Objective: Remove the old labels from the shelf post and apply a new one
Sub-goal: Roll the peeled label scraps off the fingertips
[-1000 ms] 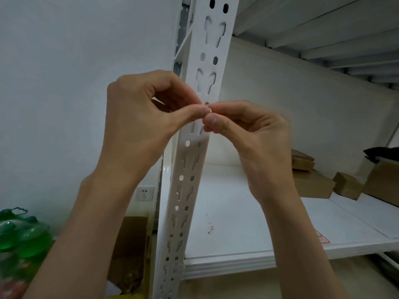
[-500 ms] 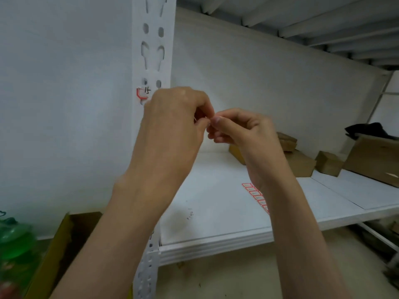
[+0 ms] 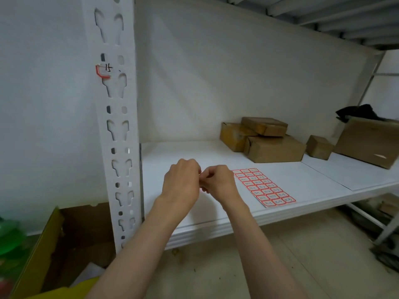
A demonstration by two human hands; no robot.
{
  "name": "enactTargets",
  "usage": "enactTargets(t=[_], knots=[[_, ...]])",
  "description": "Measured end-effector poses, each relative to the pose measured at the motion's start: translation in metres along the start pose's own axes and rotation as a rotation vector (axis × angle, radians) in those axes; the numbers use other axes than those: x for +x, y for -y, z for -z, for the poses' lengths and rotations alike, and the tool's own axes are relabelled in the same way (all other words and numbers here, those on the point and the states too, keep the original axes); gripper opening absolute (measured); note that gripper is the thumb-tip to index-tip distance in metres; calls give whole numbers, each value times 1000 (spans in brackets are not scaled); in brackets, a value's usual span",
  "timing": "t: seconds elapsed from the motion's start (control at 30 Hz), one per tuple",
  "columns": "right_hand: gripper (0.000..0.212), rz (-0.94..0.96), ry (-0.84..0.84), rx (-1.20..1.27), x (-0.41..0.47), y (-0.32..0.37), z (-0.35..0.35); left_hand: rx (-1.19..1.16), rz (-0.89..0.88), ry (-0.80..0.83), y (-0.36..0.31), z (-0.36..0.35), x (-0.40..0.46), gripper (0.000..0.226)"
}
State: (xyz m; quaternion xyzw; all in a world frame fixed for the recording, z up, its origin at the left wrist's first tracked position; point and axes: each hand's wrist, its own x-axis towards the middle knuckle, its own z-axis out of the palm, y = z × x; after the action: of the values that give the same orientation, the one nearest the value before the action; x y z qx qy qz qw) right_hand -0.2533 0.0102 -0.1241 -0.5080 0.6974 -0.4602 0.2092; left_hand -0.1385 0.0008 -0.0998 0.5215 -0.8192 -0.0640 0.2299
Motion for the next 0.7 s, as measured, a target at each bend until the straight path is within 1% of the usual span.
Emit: enactTargets(t=[0.1, 0.13, 0.23, 0.27, 0.37, 0.43, 0.5, 0.53, 0.63, 0.67, 0.7], knots=[[15, 5, 9, 0, 3, -11, -12, -50, 29, -10, 12, -16, 7, 33], [15, 3, 26, 38, 3, -14, -14, -56, 41, -14, 16, -21, 9, 27], [28, -45, 77, 171, 6, -19, -19, -29, 87, -46, 28, -29, 13, 5], [29, -53, 77, 205, 8, -20, -19, -18, 105, -50, 31, -31, 13, 6], [23, -59, 51, 287, 12, -20, -18, 16, 155, -5, 39, -37, 11, 21], [20, -60, 39, 323, 13, -21, -18, -9, 169, 43, 43, -41, 11, 19], [20, -55, 39, 325, 13, -20, -18, -112, 161, 59, 48, -45, 15, 28], [23, -52, 46, 318, 12, -20, -18, -180, 155, 44, 48, -45, 17, 27], [39, -52, 90, 299, 11, -17, -17, -359, 81, -14, 45, -45, 20, 11], [43, -58, 98, 297, 12, -16, -16, -385, 47, -30, 43, -45, 21, 9], [45, -71, 99, 302, 13, -15, -15, -391, 18, -44, 42, -44, 22, 13]])
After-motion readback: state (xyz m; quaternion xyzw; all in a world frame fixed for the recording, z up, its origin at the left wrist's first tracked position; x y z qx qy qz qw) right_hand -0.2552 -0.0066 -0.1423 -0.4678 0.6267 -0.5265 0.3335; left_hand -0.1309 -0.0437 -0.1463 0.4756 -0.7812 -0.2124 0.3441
